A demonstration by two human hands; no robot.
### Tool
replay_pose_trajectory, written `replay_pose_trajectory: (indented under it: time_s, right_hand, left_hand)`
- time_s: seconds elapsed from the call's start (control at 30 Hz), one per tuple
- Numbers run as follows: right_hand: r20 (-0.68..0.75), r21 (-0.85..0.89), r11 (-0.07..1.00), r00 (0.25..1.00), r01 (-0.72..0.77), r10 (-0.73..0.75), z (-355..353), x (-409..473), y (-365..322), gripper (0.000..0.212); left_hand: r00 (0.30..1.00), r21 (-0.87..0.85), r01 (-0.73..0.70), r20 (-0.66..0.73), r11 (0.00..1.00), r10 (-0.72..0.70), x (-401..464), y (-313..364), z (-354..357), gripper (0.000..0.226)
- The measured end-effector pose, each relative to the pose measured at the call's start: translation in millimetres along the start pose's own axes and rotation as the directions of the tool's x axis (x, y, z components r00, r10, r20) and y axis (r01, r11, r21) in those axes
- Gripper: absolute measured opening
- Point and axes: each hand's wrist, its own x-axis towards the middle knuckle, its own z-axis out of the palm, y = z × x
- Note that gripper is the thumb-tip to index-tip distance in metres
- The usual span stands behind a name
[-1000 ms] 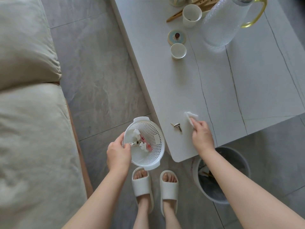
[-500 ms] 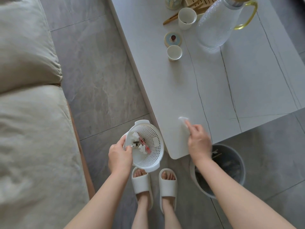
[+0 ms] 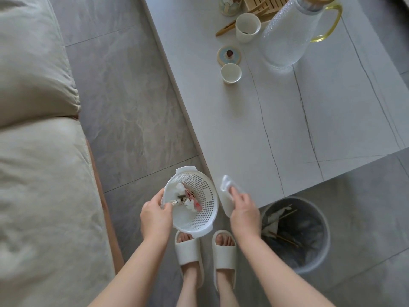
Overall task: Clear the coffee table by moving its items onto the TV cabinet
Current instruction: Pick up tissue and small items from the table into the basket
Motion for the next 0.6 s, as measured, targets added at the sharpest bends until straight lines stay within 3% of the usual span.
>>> replay_pose_trajectory:
  time_s: [0.13, 0.23, 0.33, 0.43, 0.6]
  right_hand:
    - [0.147, 0.129, 0.988, 0.984, 0.086, -0.105, 15.5, -8.9, -33.6, 0.06]
    - [0.06, 0.197, 0.975, 0.992, 0.099, -0.113, 1.0, -7.7, -34.0, 0.05]
    - [-0.105, 0.185, 0.979, 0.993, 0.082, -0.063, -23.2, -1.9, -11.7, 0.042]
    - [-0.176, 0.056, 0.998, 0.984, 0.006, 0.004, -42.1, 5.9, 21.4, 0.044]
    - [-0.055, 0.018, 0.983, 0.981, -0.183, 0.184, -32.6, 4.9, 37.8, 0.049]
  left_hand:
    - [1.0, -0.005, -0.015, 0.008, 1.0, 0.015, 0.2, 1.1, -1.1, 0.048]
    - [1.0, -0.007, -0.02, 0.02, 1.0, 0.02, -0.6, 2.5, -3.2, 0.044]
    - [1.0, -0.017, -0.012, 0.025, 1.0, 0.013, -2.6, 3.6, -5.3, 0.042]
    - [0.999, -0.034, -0.002, 0.033, 0.999, 0.004, -3.2, 3.4, -7.4, 0.042]
    - [0.999, -0.069, 0.023, 0.04, 0.997, -0.021, -2.9, -2.3, -10.0, 0.039]
